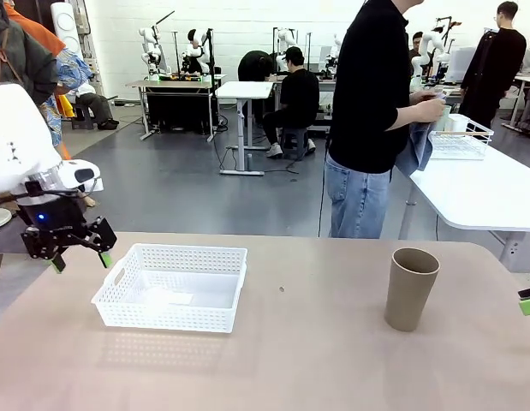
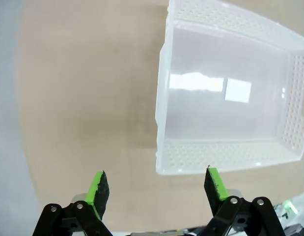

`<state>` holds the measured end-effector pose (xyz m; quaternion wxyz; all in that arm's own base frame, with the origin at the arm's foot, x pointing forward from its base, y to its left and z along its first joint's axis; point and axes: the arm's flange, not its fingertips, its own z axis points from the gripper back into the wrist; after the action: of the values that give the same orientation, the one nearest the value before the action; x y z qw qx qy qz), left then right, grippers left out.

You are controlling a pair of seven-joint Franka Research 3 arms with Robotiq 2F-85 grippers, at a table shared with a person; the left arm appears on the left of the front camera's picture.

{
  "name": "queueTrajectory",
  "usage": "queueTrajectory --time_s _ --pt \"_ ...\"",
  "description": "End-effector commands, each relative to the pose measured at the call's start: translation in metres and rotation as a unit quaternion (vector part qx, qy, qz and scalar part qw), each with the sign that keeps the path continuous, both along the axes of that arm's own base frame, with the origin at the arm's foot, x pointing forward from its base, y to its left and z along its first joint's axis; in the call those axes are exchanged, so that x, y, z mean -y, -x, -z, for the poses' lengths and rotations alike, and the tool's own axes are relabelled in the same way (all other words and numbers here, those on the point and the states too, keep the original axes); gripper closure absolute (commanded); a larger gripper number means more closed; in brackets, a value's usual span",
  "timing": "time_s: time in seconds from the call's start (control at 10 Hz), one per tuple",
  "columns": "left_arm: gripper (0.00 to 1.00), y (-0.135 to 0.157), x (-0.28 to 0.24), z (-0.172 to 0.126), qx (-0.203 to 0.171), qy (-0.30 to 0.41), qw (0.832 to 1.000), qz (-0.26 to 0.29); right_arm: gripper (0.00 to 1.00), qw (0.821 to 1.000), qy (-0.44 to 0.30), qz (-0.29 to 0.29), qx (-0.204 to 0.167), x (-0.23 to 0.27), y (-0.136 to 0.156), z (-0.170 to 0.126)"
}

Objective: Clean and organize the cups into the basket.
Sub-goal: Pick up the Organizing basket and move it to the center of the table, then pick up the Reusable plastic cup from the right side of the table and place it inside the Organizing basket.

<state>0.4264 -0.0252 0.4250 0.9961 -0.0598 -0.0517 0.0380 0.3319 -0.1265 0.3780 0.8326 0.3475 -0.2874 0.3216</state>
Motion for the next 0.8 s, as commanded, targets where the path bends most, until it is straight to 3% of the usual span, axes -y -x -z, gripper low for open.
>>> queueTrajectory --time_s 0.0,0.1,0.2,0.3,0.5,0.7 --pt "0.00 0.003 0.014 0.017 0.054 -0.019 0.998 -0.020 0.00 1.000 0.003 -0.003 -0.001 0.000 0.001 -0.001" --pt "0.00 0.012 0.007 0.016 0.083 -0.002 0.997 -0.006 0.00 1.000 0.000 0.000 0.000 0.000 0.000 0.000" --pt "0.00 0.000 0.005 0.007 0.022 -0.003 1.000 -0.004 0.00 0.997 -0.030 -0.067 0.037 -0.001 -0.004 0.000" --pt "0.00 0.000 0.005 0.007 0.022 -0.003 1.000 -0.004 0.00 0.987 -0.055 -0.125 0.089 -0.004 -0.008 0.000" --pt "0.00 0.000 0.005 0.007 0.022 -0.003 1.000 -0.004 0.00 0.965 -0.068 -0.201 0.155 -0.012 -0.016 0.009" --pt "0.00 0.000 0.005 0.007 0.022 -0.003 1.000 -0.004 0.00 0.965 -0.068 -0.199 0.159 -0.011 -0.033 0.025"
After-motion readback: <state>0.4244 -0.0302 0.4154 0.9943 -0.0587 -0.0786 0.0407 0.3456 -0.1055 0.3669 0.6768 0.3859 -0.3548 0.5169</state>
